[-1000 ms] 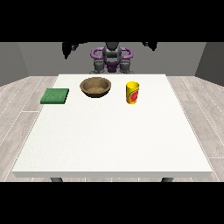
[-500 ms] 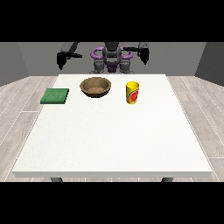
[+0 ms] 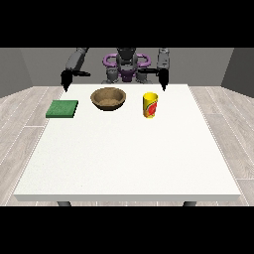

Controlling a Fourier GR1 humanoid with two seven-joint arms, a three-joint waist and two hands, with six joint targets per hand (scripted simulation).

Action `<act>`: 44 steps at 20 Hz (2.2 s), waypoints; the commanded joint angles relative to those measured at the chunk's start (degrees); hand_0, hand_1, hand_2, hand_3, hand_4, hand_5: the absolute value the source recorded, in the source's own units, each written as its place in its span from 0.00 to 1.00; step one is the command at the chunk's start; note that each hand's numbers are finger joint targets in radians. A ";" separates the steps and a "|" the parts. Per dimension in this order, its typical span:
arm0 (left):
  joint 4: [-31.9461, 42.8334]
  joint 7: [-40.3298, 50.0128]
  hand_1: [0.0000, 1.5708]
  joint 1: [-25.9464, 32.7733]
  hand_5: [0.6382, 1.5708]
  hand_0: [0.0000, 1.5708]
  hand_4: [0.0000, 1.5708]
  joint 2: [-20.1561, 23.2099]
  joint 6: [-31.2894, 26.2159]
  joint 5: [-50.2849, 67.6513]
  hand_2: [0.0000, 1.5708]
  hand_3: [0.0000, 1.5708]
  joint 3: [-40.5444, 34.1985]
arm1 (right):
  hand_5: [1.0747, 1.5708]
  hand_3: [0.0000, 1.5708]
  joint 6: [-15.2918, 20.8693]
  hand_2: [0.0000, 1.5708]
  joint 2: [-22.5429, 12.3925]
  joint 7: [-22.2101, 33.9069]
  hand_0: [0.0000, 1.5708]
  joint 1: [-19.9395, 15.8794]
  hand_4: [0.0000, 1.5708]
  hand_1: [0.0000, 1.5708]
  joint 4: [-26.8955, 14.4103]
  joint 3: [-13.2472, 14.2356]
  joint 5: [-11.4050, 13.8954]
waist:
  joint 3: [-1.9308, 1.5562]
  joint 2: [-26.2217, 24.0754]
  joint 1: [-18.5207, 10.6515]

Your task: Pick the cup and pour the ball into the bowl, then pick the bowl and place it on the pad

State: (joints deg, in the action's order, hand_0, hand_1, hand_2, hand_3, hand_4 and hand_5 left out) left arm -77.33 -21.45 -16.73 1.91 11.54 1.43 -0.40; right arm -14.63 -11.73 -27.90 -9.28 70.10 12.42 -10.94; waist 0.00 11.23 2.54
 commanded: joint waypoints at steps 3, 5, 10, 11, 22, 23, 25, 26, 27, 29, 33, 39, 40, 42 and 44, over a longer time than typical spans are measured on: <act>10.55 -7.63 0.00 -7.07 0.89 0.00 0.00 3.79 -1.66 2.46 0.00 0.00 -7.38 | 0.95 0.00 -3.43 0.00 -0.67 -5.67 0.00 -2.65 0.00 0.00 -3.87 0.00 0.03 | 0.01 6.75 2.30; 12.45 -9.94 0.00 -6.81 0.86 0.00 0.00 3.14 -1.48 1.39 0.00 0.00 -6.46 | 0.95 0.00 -3.32 0.00 -0.73 -10.63 0.00 -3.09 0.00 0.00 -8.43 1.17 0.83 | -0.01 6.49 1.53; 22.34 -15.12 0.00 -11.88 0.83 0.00 0.00 5.28 -2.29 2.95 0.00 0.00 -10.70 | 0.95 0.00 -2.73 0.00 0.24 -10.55 0.00 -6.07 0.00 0.00 -8.87 0.23 1.11 | 0.01 8.87 3.04; 25.10 -15.94 0.00 -13.87 0.83 0.00 0.00 6.84 -4.50 4.97 0.00 0.00 -12.77 | 0.95 0.00 -3.61 0.00 -0.92 -8.35 0.00 -7.13 0.00 0.00 -6.98 -0.12 0.78 | 0.04 9.83 3.74; 35.66 -22.02 0.00 -22.13 0.81 0.00 0.00 9.30 -2.81 5.16 0.00 0.00 -16.01 | 0.95 0.00 -6.89 0.00 -4.53 -14.09 0.00 -10.64 0.00 0.00 -13.20 1.47 1.23 | 0.04 14.82 6.41; 35.54 -21.07 0.00 -23.68 0.82 0.00 0.00 7.52 -0.48 3.72 0.00 0.00 -14.38 | 0.94 0.00 -5.12 0.00 -3.07 -14.87 0.00 -12.39 0.00 0.00 -14.69 1.05 2.03 | 0.02 14.37 5.93; 35.49 -24.75 0.00 -23.25 0.88 0.00 0.00 6.29 2.47 4.40 0.00 0.00 -16.07 | 0.94 0.00 -8.86 0.00 -5.86 -17.27 0.00 -11.09 0.00 0.00 -15.22 2.17 1.02 | 0.01 17.12 7.80; 36.71 -24.90 0.36 -24.34 0.96 0.36 0.35 9.50 0.18 5.61 0.00 0.00 -17.81 | 0.93 0.00 -9.22 0.00 -6.74 -17.11 0.00 -10.89 0.00 0.00 -13.93 2.10 1.01 | 0.03 18.15 7.90; 35.18 -26.14 0.78 -23.44 1.00 0.78 0.68 6.76 7.66 0.89 1.00 0.94 -14.81 | 0.94 0.00 -9.54 0.00 -7.21 -17.45 0.00 -12.79 0.00 0.00 -15.02 2.14 0.98 | -0.03 19.27 9.45; 35.15 -29.20 0.88 -21.24 0.97 0.88 0.73 5.85 10.36 1.29 1.00 1.00 -16.45 | 0.94 0.00 -9.20 0.00 -8.84 -16.56 0.00 -13.14 0.00 0.00 -13.18 3.51 -0.39 | 0.02 20.32 10.25; 32.24 -28.18 0.87 -18.05 0.95 0.87 0.76 5.51 13.77 0.33 1.00 1.00 -16.47 | 0.95 0.00 -11.28 0.18 -10.43 -16.16 0.00 -12.29 0.08 0.00 -13.40 3.46 -1.43 | -0.02 19.88 11.77; 28.88 -15.98 0.88 -18.19 0.96 0.88 0.78 6.43 25.65 -11.07 1.00 1.00 -8.89 | 0.96 0.00 -10.47 0.17 -8.85 -12.33 0.00 -14.47 0.15 0.00 -17.93 -0.04 0.64 | -0.23 10.67 13.73; 29.75 -13.94 0.89 -19.06 0.96 0.89 0.80 7.74 27.25 -13.53 1.00 1.00 -7.76 | 0.96 0.08 -10.38 0.14 -9.55 -7.82 0.00 -16.55 0.15 0.00 -18.63 0.93 -1.22 | -0.20 8.77 13.44; 31.26 -8.00 0.89 -20.13 0.96 0.89 0.79 10.56 29.03 -18.61 1.00 1.00 -4.90 | 0.96 0.11 -8.14 0.15 -6.44 -7.46 0.00 -16.77 0.17 0.00 -19.60 -0.53 -0.12 | -0.26 4.99 12.61; 31.88 -3.61 0.89 -20.94 0.98 0.89 0.78 9.15 32.00 -23.93 1.00 1.00 -0.85 | 0.96 0.22 -7.07 0.24 -6.18 -9.46 0.00 -17.63 0.17 0.00 -22.69 -0.05 0.81 | -0.26 4.89 11.35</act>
State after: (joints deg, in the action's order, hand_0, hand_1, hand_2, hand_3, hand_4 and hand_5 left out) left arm -47.16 -32.77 -36.27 10.80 37.98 -13.99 -6.84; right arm -22.67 -19.31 -37.35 -25.42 51.01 12.81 -10.94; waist -0.39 19.34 14.52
